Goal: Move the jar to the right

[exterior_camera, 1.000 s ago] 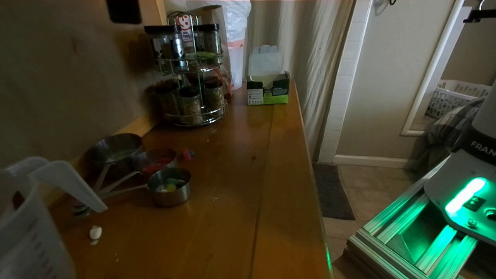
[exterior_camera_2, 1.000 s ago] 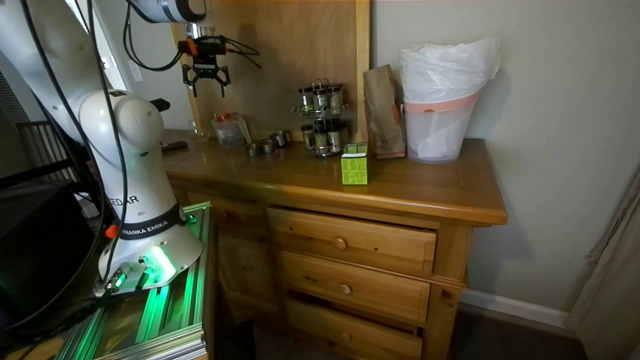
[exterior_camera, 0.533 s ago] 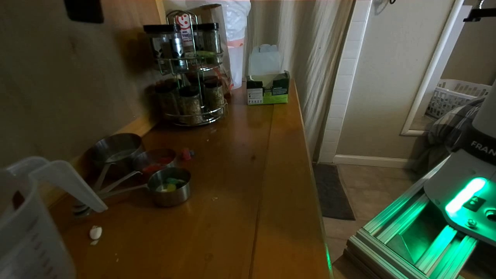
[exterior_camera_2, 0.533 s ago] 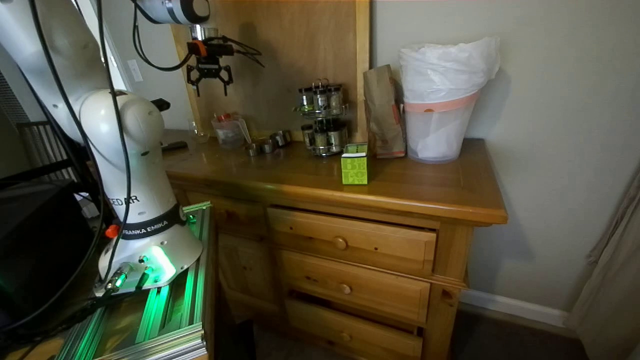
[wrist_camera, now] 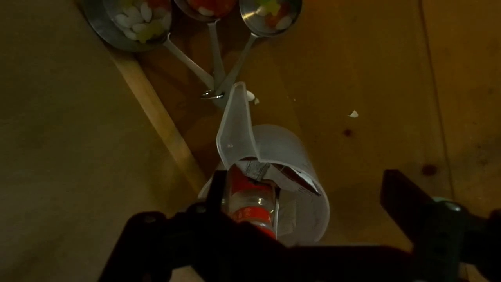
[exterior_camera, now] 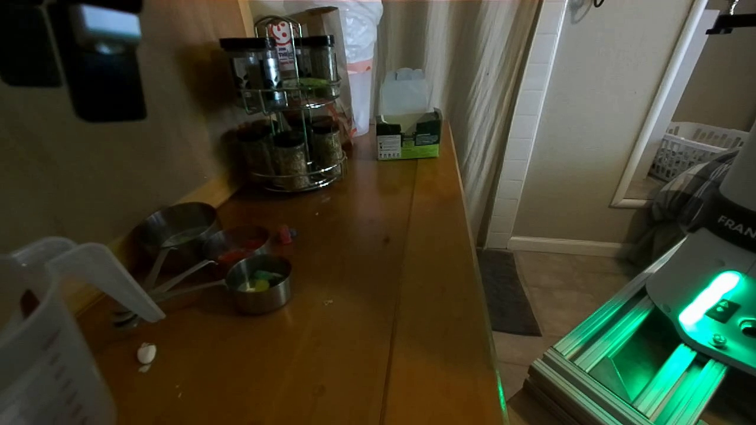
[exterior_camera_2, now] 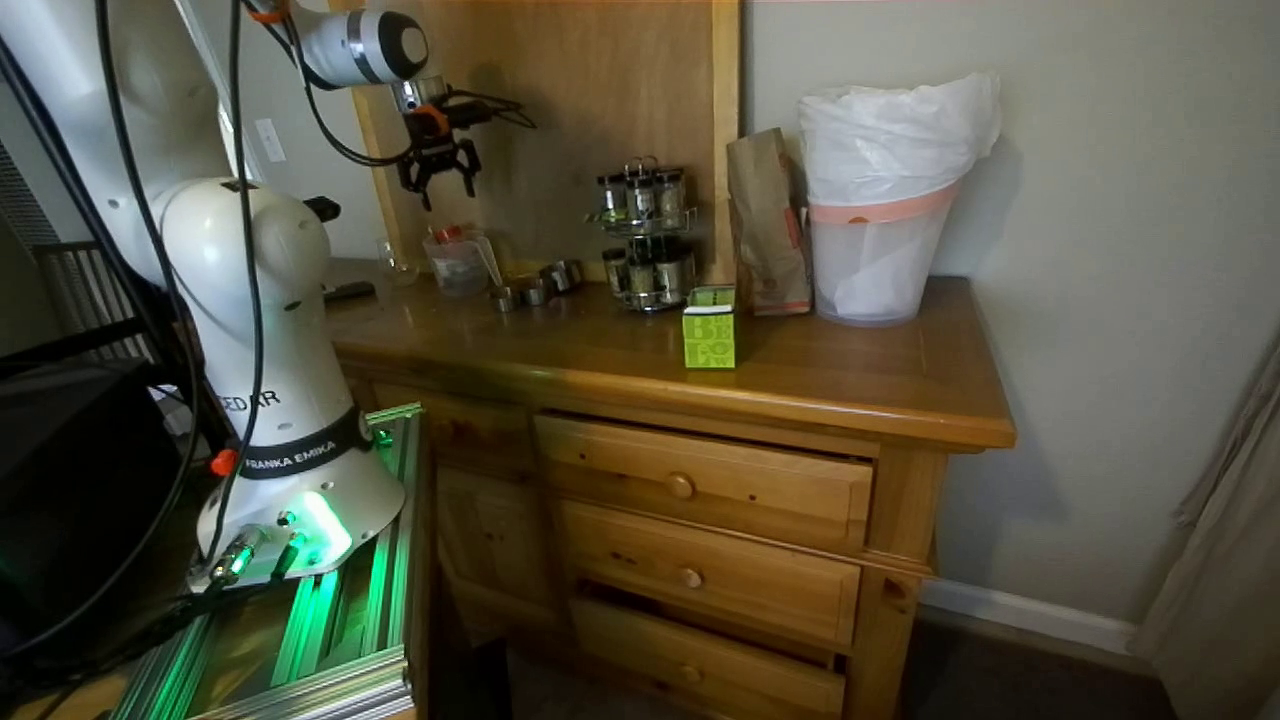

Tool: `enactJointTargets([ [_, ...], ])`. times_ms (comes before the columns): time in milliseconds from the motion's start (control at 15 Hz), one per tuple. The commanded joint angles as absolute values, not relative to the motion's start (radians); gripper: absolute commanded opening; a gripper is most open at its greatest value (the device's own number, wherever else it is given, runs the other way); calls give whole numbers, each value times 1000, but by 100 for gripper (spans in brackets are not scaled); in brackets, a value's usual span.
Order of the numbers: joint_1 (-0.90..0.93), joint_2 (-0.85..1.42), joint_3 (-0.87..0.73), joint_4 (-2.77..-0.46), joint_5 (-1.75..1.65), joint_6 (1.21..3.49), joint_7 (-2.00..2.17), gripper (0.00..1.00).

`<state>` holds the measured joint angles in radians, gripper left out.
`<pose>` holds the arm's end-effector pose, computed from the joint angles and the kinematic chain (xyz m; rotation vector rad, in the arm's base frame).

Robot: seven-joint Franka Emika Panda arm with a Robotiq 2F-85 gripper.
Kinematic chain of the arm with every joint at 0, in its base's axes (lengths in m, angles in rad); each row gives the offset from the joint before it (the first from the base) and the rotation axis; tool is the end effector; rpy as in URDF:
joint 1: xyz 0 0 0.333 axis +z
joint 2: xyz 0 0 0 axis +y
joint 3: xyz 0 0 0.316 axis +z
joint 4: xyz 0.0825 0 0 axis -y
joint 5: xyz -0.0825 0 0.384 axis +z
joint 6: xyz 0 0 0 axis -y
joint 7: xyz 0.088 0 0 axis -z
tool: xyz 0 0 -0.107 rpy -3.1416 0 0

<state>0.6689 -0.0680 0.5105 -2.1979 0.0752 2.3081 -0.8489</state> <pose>0.2009 0.4975 0.4257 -1.6828 -2.5762 -0.2522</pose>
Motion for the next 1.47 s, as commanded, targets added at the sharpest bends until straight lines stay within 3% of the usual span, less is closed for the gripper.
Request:
enactJointTargets([
  [0,671,-63,507,-2196,74,2306,-848,100],
  [1067,655,151,526,-2146,20,2497,-1063,100],
  [1400,654,190,528,-2132,1,2528,-1047,82],
])
